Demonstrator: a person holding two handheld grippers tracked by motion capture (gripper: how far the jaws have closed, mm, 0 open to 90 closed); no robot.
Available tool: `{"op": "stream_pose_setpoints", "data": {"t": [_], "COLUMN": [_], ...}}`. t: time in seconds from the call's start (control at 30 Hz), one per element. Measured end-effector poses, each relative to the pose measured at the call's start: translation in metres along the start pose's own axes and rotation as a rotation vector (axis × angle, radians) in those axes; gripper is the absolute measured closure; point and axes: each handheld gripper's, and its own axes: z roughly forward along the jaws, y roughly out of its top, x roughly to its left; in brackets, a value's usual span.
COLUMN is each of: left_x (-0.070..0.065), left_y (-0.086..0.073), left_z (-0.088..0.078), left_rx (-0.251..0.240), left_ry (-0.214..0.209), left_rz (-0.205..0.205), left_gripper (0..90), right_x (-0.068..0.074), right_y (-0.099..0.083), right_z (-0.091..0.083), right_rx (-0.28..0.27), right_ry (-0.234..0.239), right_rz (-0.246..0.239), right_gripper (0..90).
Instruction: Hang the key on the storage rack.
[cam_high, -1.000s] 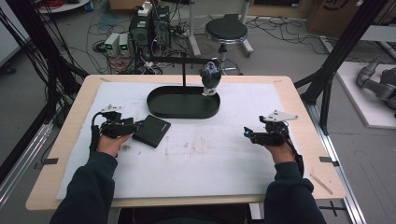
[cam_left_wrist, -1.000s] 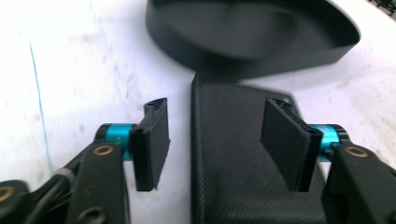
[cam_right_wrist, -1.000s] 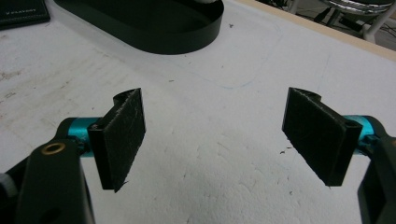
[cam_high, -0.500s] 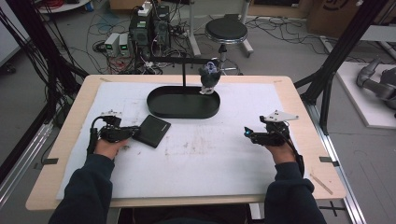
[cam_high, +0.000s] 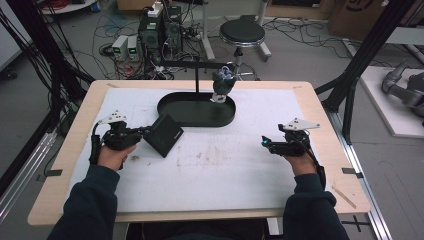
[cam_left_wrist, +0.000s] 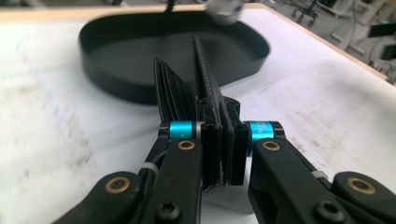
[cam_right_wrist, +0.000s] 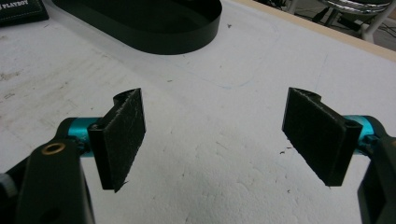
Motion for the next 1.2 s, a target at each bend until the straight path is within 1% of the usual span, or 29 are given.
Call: {"op": "stream_pose_setpoints", "data": {"t": [0.07,0.13,0.27,0.3,0.4,0.5,0.53,0.7,0.8,0.87,0.93,1.13,1.2], "left_x": [-0.008,-0.014,-0.021,-0.024,-0.032,-0.039,-0.041,-0.045,-0.047,-0.048,-0.047,-0.044,-0.044], "left_y": [0.006,0.010,0.010,0.010,0.010,0.010,0.009,0.007,0.007,0.007,0.007,0.008,0.008], "left_z": [-0.001,-0.001,0.004,0.005,0.009,0.016,0.018,0.024,0.026,0.028,0.028,0.027,0.027], "left_rx": [0.005,0.008,0.020,0.019,0.020,0.037,0.044,0.060,0.055,0.055,0.048,0.032,0.019], "left_ry": [-0.004,-0.013,-0.038,-0.046,-0.069,-0.091,-0.090,-0.089,-0.093,-0.102,-0.102,-0.105,-0.105], "left_rz": [0.046,0.075,0.103,0.103,0.120,0.136,0.141,0.148,0.146,0.144,0.139,0.115,0.109], "left_gripper": [87.2,87.2,87.3,87.3,87.2,87.3,87.3,87.1,85.8,82.8,79.4,74.7,72.2], "right_x": [0.000,0.000,0.000,-0.001,-0.001,-0.001,0.000,-0.001,-0.001,-0.001,-0.001,-0.001,-0.001], "right_y": [0.000,0.000,0.000,0.000,0.000,0.000,0.000,0.000,0.000,0.000,0.000,0.000,0.000], "right_z": [0.000,0.000,-0.001,-0.001,-0.001,-0.001,-0.001,-0.001,-0.001,-0.001,-0.001,-0.001,-0.001], "right_rx": [0.000,-0.001,-0.003,-0.002,-0.005,-0.002,-0.002,0.000,-0.001,-0.001,0.000,0.000,0.000], "right_ry": [-0.001,0.000,-0.001,-0.001,0.000,0.002,0.003,0.001,0.002,0.003,0.004,0.005,0.005], "right_rz": [0.000,0.002,0.005,0.004,0.006,0.004,0.003,0.004,0.004,0.003,0.001,0.003,0.005], "right_gripper": [21.8,21.8,21.8,21.8,21.8,21.8,21.8,21.8,21.8,21.8,21.8,21.8,21.8]}}
